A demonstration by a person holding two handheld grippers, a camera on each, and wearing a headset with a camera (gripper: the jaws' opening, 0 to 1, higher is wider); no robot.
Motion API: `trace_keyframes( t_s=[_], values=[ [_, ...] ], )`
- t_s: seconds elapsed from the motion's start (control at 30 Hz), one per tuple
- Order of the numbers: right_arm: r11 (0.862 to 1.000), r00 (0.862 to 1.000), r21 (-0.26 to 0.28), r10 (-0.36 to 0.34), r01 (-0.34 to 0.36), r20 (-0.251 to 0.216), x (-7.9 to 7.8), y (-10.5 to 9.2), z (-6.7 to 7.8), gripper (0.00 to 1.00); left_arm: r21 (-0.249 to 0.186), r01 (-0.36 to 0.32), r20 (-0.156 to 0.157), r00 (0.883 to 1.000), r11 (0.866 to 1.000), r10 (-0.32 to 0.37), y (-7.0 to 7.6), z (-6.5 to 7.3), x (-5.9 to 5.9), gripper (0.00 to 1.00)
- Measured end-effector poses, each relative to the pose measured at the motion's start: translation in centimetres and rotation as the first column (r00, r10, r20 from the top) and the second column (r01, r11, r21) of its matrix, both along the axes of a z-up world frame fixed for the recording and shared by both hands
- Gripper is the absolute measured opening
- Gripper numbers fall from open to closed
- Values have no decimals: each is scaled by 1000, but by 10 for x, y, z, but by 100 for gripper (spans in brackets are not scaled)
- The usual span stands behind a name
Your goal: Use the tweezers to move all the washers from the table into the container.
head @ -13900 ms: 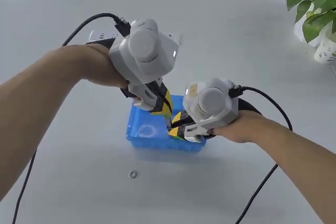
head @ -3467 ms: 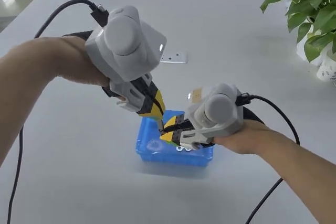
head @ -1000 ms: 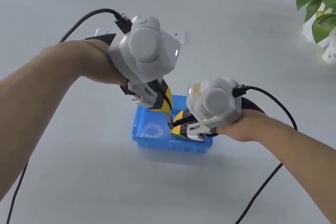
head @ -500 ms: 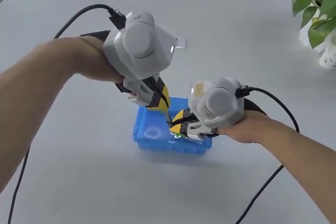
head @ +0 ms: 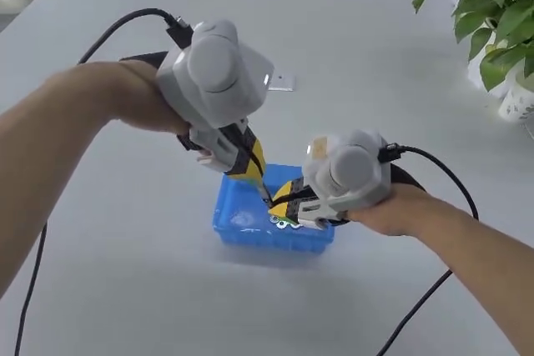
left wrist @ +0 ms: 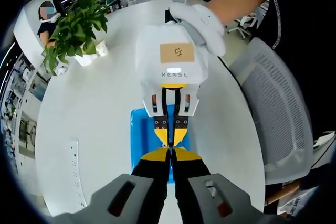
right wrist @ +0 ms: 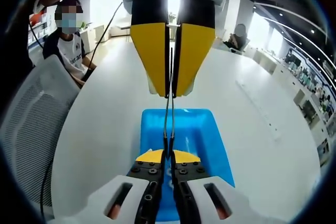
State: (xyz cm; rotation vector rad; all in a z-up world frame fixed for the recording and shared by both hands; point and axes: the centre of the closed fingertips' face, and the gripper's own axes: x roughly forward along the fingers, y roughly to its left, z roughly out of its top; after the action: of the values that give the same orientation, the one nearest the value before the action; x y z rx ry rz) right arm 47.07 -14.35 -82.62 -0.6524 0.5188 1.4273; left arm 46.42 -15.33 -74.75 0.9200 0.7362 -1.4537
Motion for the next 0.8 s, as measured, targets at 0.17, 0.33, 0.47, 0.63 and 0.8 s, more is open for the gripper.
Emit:
trace_keyframes(
  t_s=[0.17,0.33,0.47,0.63,0.8],
  values=[
    [1000,1000,7,1,-1,5,-4,-2,5,6,-4,1,-1,1000,1000,-1,0,4,-4,5],
    [1000,1000,7,6,-6,9,-10,-4,9,6,-9,1,-5,1000,1000,-1,-1,8,-10,5],
    [1000,1000,7,9,-9,12,-16,-7,14,5,-10,2,-6,1000,1000,-3,-2,11,-15,5],
    [1000,1000,10,5,-5,16,-22,-11,19,5,-10,5,0,1000,1000,-5,-2,15,-22,5],
    [1000,1000,0,11,-11,18,-31,-16,19,5,-27,7,-6,1000,1000,-7,-6,14,-31,5]
  ],
)
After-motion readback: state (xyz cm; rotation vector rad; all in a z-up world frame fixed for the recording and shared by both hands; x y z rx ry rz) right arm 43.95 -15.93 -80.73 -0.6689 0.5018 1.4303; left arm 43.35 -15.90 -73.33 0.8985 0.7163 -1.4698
